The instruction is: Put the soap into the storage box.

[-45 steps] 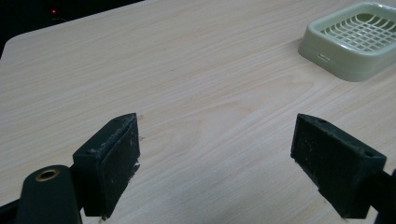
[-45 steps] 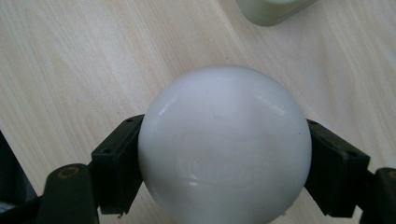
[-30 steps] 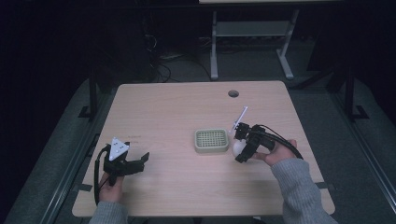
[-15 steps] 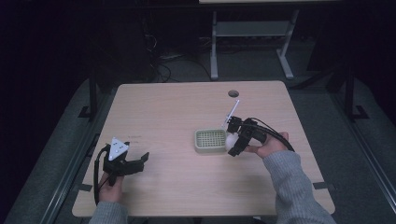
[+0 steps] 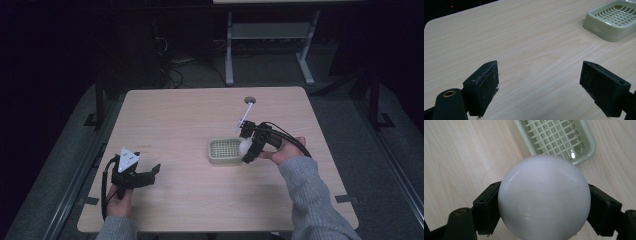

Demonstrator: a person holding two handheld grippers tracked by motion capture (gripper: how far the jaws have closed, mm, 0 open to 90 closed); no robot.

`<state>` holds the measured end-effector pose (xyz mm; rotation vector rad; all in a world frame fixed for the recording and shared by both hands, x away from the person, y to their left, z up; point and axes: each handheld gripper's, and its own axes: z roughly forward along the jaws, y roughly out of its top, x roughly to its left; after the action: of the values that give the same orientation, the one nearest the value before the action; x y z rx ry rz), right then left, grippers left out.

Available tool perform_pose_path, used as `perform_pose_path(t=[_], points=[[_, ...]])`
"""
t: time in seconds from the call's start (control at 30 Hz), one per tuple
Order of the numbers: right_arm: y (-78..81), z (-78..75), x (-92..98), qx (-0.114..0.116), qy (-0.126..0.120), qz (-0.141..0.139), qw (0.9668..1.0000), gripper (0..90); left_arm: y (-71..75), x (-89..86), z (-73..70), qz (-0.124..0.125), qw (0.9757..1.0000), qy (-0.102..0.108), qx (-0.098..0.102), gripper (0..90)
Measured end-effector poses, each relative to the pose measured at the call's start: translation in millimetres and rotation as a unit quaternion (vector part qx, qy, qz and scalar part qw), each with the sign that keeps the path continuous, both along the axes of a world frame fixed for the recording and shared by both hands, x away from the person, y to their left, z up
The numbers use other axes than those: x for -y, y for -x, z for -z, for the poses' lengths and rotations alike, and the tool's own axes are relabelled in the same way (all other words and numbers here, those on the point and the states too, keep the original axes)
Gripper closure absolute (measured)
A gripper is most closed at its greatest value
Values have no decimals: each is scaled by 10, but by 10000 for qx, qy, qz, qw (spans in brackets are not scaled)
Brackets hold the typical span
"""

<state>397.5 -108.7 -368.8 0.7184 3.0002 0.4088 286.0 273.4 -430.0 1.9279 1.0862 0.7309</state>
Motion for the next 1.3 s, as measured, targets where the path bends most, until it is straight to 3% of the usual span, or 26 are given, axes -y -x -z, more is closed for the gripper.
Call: perform_pose_path(t=[0.97,1.3], points=[[-235,-49,-351,-2,120,-274,9996,221,1,-11,-4,2,10000,26,-11,153],[-314,50,-466,-52,140,-345,9993,221,5,-15,-8,2,10000,26,-4,152]])
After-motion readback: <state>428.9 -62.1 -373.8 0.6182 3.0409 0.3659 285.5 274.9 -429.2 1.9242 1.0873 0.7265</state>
